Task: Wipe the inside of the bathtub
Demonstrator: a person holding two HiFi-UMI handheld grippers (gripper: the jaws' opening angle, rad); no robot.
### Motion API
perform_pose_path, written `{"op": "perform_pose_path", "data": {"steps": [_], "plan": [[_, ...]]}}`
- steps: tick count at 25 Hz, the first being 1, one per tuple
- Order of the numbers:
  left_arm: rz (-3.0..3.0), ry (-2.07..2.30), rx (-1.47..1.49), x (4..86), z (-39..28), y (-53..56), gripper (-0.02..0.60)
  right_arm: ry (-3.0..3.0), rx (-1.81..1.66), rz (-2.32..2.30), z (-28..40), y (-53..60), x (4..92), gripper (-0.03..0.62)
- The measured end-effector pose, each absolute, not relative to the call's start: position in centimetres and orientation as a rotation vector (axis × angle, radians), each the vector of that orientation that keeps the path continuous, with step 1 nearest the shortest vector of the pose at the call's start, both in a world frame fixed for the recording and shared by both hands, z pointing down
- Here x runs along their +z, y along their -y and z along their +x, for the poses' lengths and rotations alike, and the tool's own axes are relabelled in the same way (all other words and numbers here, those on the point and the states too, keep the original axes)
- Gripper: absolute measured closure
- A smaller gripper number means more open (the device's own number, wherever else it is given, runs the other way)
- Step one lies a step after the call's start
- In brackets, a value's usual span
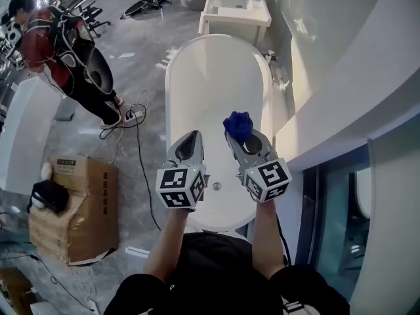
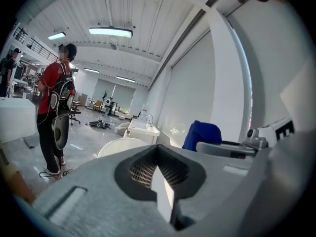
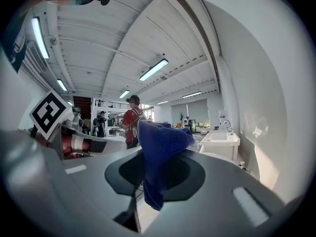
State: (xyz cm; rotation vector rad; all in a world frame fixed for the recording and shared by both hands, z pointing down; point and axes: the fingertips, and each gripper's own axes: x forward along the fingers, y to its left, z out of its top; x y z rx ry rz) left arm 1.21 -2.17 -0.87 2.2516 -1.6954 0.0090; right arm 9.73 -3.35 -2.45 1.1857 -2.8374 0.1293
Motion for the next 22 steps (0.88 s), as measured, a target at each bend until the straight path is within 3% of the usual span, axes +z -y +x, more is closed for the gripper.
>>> {"op": "perform_pose_path", "data": {"steps": [9,22], "plan": [[2.402,1.816,0.033,-4.6,-1.4,2.6,0.580,2.787,0.062,1.412,8.7,3.4,-5.0,0.519],[2.479,1.748,-0.003,-5.6,0.0,2.2,0.580,2.757,-0.017,1.472,8.5,2.7,-6.0,0.520]]}}
